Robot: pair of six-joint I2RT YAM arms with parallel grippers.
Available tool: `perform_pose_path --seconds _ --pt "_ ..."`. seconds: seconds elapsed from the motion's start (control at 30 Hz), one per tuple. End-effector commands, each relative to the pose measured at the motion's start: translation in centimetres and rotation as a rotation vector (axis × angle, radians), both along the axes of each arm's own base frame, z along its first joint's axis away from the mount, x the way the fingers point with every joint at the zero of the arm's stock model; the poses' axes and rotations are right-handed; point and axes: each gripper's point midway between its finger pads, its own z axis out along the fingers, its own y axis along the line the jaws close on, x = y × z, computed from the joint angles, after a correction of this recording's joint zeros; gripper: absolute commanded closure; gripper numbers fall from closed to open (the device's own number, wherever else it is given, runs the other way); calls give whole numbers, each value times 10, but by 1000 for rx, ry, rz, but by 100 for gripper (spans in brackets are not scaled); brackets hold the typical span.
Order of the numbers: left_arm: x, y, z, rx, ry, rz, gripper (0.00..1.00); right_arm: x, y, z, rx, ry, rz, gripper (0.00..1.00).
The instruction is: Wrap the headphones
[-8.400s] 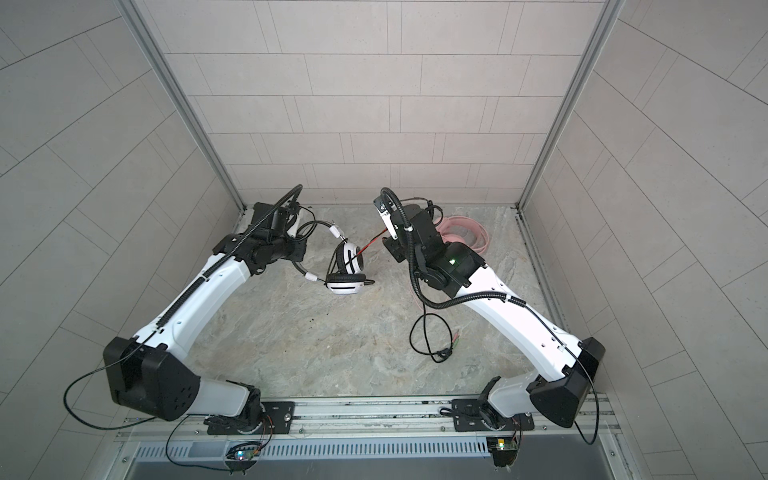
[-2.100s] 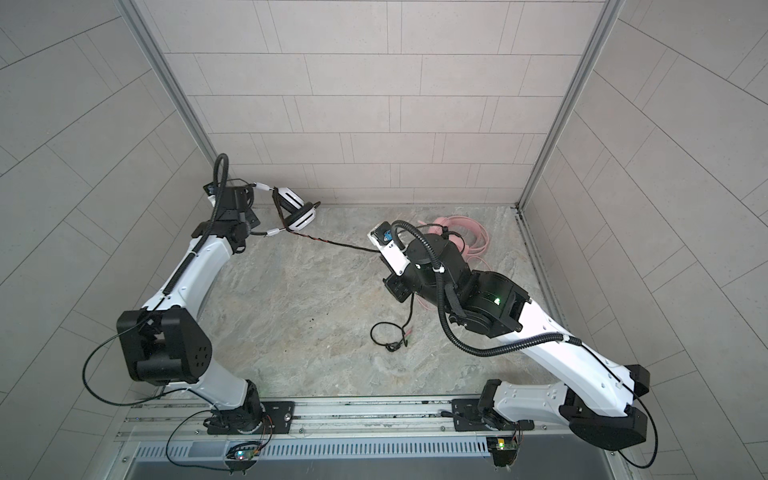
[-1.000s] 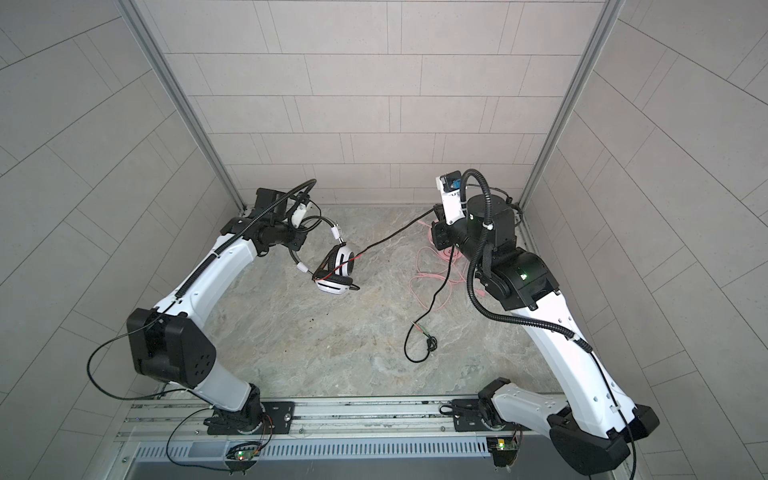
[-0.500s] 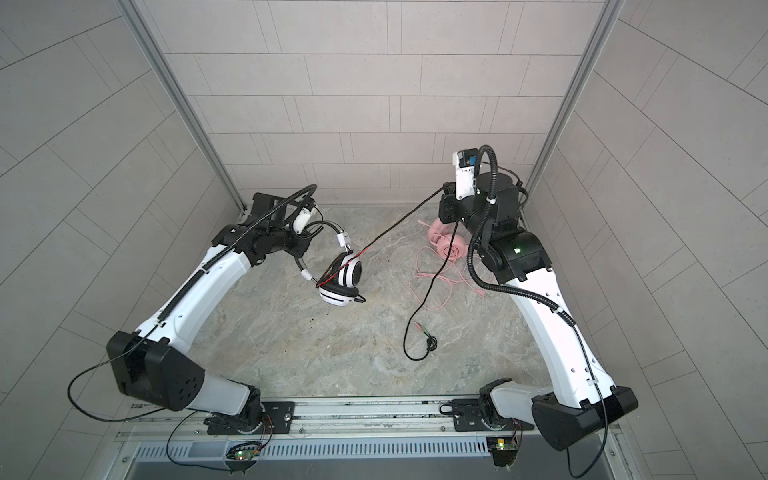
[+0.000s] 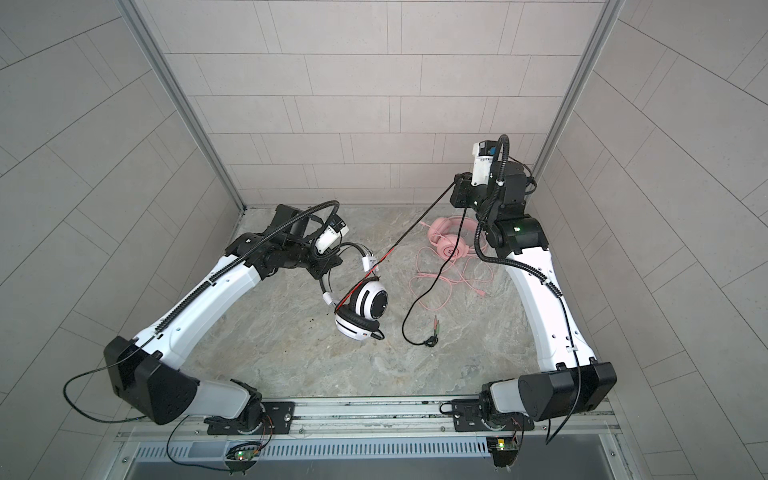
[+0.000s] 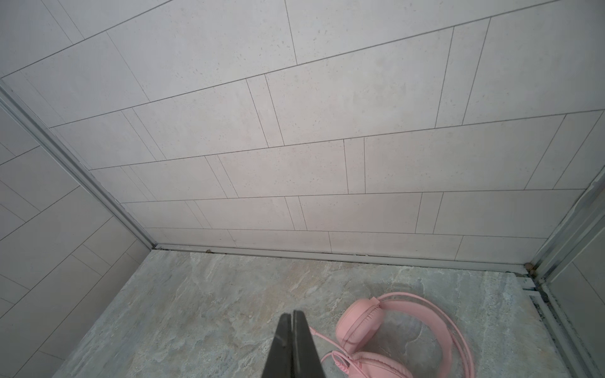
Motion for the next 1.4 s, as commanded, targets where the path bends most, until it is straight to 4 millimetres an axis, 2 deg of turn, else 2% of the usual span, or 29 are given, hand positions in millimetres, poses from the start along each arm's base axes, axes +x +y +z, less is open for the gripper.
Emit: perform_pose_path --seconds 0.0,0.13,0.27,0.4,0.63,0.83,1.0,1.17,1.37 --pt "-24 -7 18 -72 25 -79 100 5 -21 13 56 -70 -73 100" --pt "-23 -8 34 -137 -13 -48 100 8 -31 -18 79 -17 -95 100" --pt "-24 -10 51 -209 -26 -43 100 12 -31 -60 116 62 -85 100" --pt "-23 -14 81 -363 -35 -45 100 13 -19 -92 165 121 -28 100" --pt "-19 -10 135 -629 -25 -46 100 7 15 -142 200 257 102 100" --pt "-6 2 182 -835 -59 -16 100 -8 55 -179 172 362 223 100" --pt "3 4 218 -993 -84 -36 100 -18 105 -201 160 426 357 100" --pt "12 4 235 -1100 -82 -44 100 -27 156 -214 121 454 463 100" --pt "33 16 226 -1113 -93 125 100 -31 211 -225 145 452 567 100"
